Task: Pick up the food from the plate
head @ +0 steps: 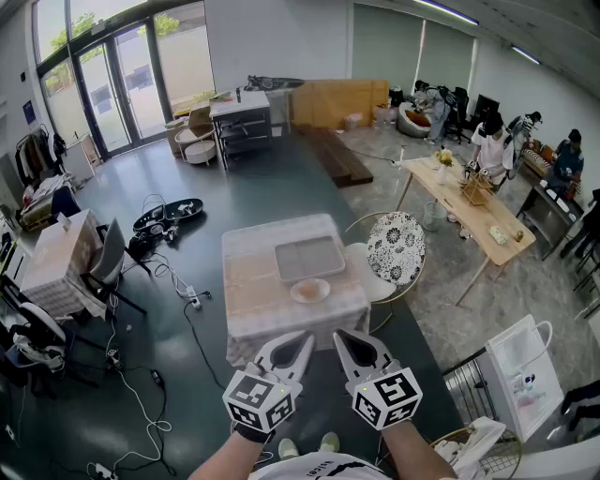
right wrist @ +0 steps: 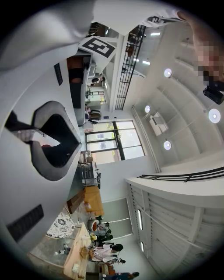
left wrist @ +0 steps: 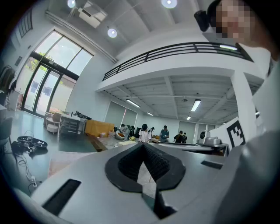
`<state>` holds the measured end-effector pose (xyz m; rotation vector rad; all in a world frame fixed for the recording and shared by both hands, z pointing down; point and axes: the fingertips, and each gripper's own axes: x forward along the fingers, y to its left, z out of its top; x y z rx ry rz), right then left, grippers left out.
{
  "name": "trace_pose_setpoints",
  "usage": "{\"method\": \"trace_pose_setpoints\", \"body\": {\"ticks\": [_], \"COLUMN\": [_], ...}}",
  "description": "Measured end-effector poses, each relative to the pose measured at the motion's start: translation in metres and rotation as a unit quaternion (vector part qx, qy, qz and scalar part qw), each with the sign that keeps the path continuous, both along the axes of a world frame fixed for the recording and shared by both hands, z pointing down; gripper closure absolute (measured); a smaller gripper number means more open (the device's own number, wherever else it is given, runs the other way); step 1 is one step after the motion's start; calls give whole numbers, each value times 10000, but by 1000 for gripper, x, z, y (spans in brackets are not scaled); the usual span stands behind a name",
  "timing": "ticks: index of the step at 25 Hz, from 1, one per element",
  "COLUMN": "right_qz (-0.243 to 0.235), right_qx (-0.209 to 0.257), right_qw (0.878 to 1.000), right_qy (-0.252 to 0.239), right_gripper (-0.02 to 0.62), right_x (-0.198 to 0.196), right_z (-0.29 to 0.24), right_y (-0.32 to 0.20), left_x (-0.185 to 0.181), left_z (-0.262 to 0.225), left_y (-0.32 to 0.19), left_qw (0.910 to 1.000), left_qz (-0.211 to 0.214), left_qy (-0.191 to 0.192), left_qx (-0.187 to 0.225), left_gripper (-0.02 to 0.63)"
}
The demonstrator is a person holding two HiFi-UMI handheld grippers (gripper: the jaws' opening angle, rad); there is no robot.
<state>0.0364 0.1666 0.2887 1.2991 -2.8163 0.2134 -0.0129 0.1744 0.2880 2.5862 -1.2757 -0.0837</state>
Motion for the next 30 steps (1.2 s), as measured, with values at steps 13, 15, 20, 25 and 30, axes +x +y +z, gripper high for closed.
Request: {"method": "trace_pose_setpoints", "body": {"ticks": [13,15,20,25,30], "right_qz": [-94,-112,-132,-165,-142], "right_qx": [-138,-202,-211,-199,-196], "right_qw": [9997,9994,9994,9992,9989], "right_qy": [-204,-274,-224,-300,-401], "right_gripper": [581,581,581,581,581], "right_x": [17,21,25,35,45], "right_z": [3,6,13,16,16], "right_y": [2,0,-1,-7,-16], "left_x": [15,17,21,27,36], "left_z": [3,5,11,15,21], "left_y": [3,1,-1,-7,-11], "left_qw": [9999,9999,9997,9995,9992], "left_qz": [-87,-112,-168,-251,-279], "left_qy": [-80,-88,-146,-200,-263], "left_qx": [-45,-61,-79,-79,-117], "left_gripper": [601,601,601,601,601]}}
